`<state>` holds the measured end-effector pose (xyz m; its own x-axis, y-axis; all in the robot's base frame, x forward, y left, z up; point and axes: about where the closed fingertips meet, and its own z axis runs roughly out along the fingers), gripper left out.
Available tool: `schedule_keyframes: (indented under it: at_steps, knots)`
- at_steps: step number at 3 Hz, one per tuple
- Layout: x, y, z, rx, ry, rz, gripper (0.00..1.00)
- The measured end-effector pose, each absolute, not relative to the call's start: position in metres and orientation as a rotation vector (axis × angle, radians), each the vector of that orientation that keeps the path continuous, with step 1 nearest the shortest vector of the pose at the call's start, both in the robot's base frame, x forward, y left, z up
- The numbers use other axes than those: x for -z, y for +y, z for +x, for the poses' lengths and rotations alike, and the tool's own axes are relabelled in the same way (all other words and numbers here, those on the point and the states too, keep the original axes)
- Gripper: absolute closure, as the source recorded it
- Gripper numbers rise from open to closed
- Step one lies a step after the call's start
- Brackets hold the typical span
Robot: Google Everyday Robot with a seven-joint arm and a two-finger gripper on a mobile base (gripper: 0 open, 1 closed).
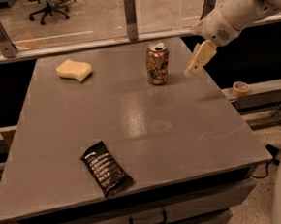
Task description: Knock orange can over
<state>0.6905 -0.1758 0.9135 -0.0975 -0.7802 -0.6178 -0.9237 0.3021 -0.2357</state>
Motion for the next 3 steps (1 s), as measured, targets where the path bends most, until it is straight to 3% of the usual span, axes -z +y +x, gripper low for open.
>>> schedule_keyframes:
  at_steps: [2, 3]
  knots:
    - [-0.873, -0.151, 0.702, -0.465, 1.965, -1.420, 0.00]
    - [-0.865, -0.108, 0.678, -0.617, 1.927, -1.486, 0.00]
